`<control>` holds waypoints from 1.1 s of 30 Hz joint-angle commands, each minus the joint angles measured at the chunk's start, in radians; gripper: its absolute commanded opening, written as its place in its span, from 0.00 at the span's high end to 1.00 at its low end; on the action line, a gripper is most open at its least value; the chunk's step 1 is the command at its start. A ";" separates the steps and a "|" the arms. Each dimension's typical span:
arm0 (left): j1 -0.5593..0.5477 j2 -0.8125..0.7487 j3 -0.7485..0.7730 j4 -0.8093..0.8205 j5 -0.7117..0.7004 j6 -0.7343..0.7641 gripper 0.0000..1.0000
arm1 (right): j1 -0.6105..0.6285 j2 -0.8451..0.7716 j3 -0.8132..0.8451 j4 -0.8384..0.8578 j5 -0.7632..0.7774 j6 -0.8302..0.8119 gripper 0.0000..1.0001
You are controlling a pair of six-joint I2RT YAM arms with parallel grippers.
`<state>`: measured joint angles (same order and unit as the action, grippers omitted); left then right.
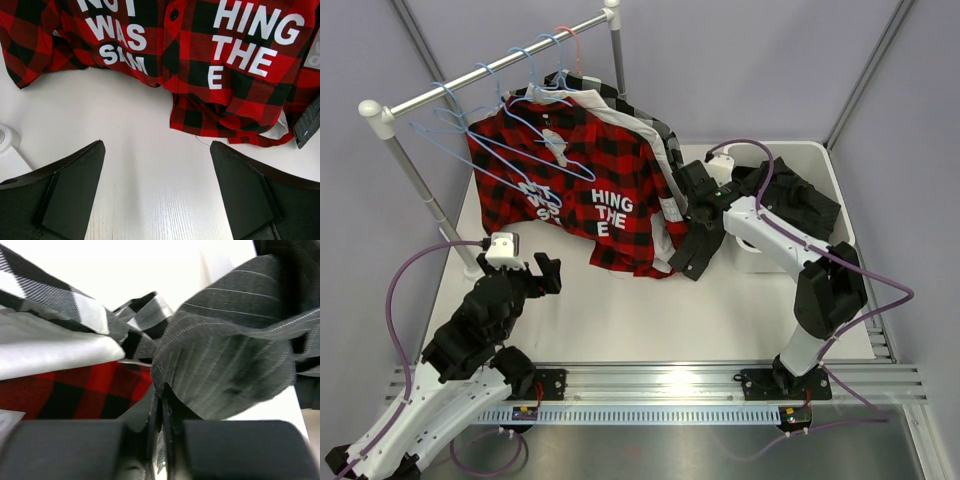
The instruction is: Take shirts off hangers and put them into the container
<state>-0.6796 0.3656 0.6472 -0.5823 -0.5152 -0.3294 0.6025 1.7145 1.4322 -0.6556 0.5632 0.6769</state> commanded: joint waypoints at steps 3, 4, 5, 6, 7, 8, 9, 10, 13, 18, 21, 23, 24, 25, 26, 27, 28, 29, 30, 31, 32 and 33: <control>0.003 -0.011 -0.003 0.039 0.009 0.006 0.07 | 0.003 -0.101 0.062 -0.035 0.162 -0.042 1.00; 0.003 -0.011 -0.003 0.038 0.009 0.006 0.07 | -0.016 -0.131 0.071 -0.038 0.188 -0.075 1.00; 0.003 -0.010 -0.003 0.038 0.009 0.006 0.07 | -0.035 -0.148 0.082 -0.041 0.196 -0.094 1.00; 0.003 -0.008 -0.003 0.038 0.009 0.006 0.07 | -0.056 -0.167 0.095 -0.027 0.198 -0.120 1.00; 0.003 -0.008 -0.003 0.036 0.010 0.006 0.07 | -0.110 -0.203 0.100 -0.021 0.192 -0.164 1.00; 0.003 -0.008 -0.003 0.038 0.011 0.006 0.07 | -0.144 -0.220 0.105 -0.013 0.182 -0.181 1.00; 0.003 -0.008 -0.003 0.038 0.011 0.006 0.07 | -0.182 -0.237 0.114 0.003 0.172 -0.201 1.00; 0.003 -0.008 -0.003 0.038 0.011 0.006 0.07 | -0.251 -0.265 0.116 0.013 0.165 -0.247 1.00; 0.003 -0.008 -0.001 0.038 0.014 0.006 0.07 | -0.340 -0.292 0.106 0.079 0.167 -0.344 1.00; 0.003 -0.004 -0.001 0.039 0.017 0.007 0.07 | -0.497 -0.244 0.070 0.112 0.124 -0.388 1.00; 0.003 -0.002 -0.003 0.038 0.017 0.007 0.07 | -0.547 -0.211 0.007 0.129 0.109 -0.372 1.00; 0.003 -0.001 -0.003 0.038 0.017 0.007 0.07 | -0.555 -0.199 -0.032 0.149 0.063 -0.359 1.00; 0.003 0.001 -0.003 0.038 0.017 0.007 0.07 | -0.557 -0.191 -0.059 0.155 0.037 -0.356 1.00; 0.003 0.001 -0.003 0.038 0.018 0.007 0.07 | -0.557 -0.162 -0.065 0.151 0.020 -0.347 1.00; 0.003 0.001 -0.003 0.039 0.018 0.007 0.07 | -0.557 -0.141 -0.067 0.140 -0.002 -0.343 1.00; 0.003 0.001 -0.003 0.038 0.018 0.007 0.07 | -0.557 -0.115 -0.059 0.111 -0.041 -0.336 1.00; 0.003 0.001 -0.003 0.038 0.017 0.007 0.07 | -0.557 -0.057 -0.056 0.096 -0.058 -0.326 1.00; 0.003 0.001 -0.003 0.038 0.017 0.007 0.07 | -0.557 -0.029 -0.047 0.073 -0.078 -0.320 1.00; 0.003 -0.001 -0.003 0.038 0.017 0.007 0.07 | -0.557 0.000 -0.046 0.064 -0.115 -0.313 1.00; 0.003 -0.002 -0.003 0.038 0.015 0.007 0.07 | -0.557 0.057 -0.044 0.054 -0.131 -0.301 1.00; 0.003 -0.004 -0.003 0.038 0.014 0.006 0.07 | -0.557 0.080 -0.044 0.051 -0.146 -0.294 1.00; 0.003 -0.005 -0.003 0.038 0.012 0.006 0.07 | -0.557 0.101 -0.047 0.051 -0.163 -0.287 1.00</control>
<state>-0.6796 0.3660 0.6468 -0.5819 -0.5072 -0.3294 0.0444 1.7592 1.3754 -0.5667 0.4988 0.3557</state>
